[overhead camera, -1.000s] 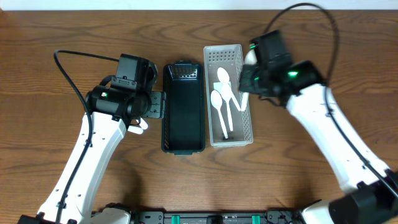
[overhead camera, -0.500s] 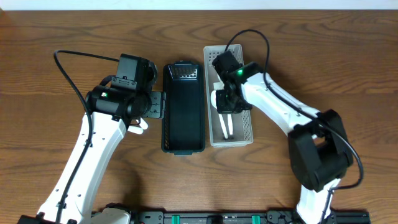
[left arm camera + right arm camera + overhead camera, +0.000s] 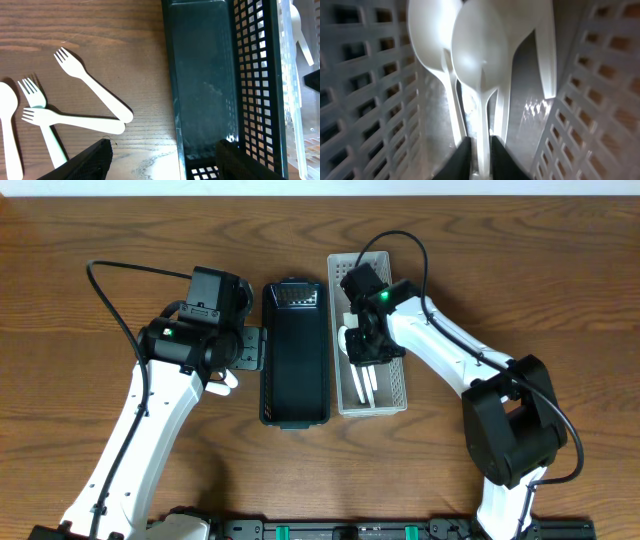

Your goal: Pack container

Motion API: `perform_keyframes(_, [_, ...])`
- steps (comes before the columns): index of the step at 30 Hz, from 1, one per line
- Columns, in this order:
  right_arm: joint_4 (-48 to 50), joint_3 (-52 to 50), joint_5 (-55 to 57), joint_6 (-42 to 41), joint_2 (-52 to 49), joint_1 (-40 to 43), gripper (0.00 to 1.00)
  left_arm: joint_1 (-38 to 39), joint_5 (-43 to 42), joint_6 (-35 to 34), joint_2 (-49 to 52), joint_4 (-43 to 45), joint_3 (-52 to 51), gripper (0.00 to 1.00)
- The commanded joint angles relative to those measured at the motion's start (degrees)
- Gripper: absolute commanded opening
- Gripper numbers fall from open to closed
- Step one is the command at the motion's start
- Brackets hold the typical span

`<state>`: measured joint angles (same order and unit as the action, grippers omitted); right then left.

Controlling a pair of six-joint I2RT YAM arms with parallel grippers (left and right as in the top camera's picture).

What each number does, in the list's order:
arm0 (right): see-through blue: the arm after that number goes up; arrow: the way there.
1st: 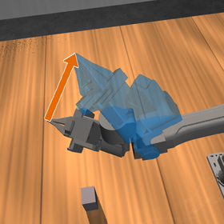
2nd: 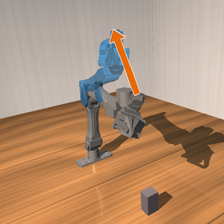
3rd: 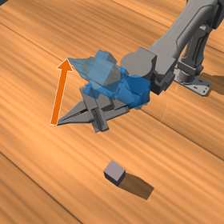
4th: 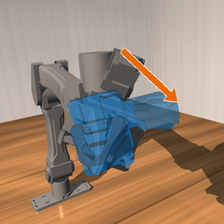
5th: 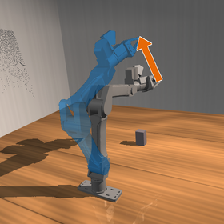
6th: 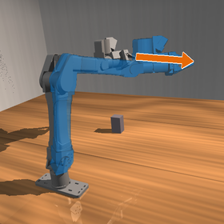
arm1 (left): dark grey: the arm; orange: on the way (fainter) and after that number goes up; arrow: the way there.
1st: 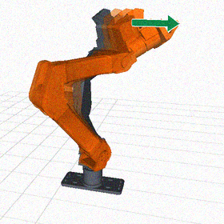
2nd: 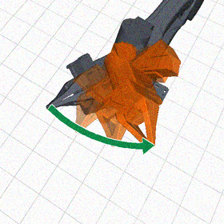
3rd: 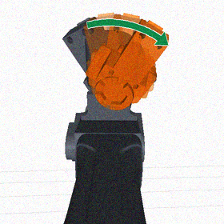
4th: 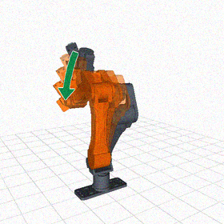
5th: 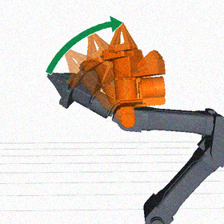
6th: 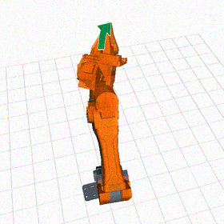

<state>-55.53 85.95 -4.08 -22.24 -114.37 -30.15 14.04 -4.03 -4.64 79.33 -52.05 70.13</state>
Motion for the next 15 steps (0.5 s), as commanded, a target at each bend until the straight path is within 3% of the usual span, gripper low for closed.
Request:
perform_keyframes(1, [-0.9,5.6,1.68,0.68,5.09,1.49,0.06,0.17,0.87,0.28,0.07,0.02,1.03,0.69])
perform_keyframes(2, [-1.9,7.28,2.89,0.66,6.12,2.29,0.02,0.17,0.9,0.31,0.07,0.0,1.03,0.69])
perform_keyframes(8, [-6.47,10.71,11.85,-4.74,10.71,8.04,0.01,0.17,0.9,0.31,0.07,-0.31,1.03,0.69])
perform_keyframes(15, [-11.15,8.57,10.01,-7.69,9.2,15.67,0.01,0.09,2.34,0.28,0.09,-0.66,1.03,0.69])
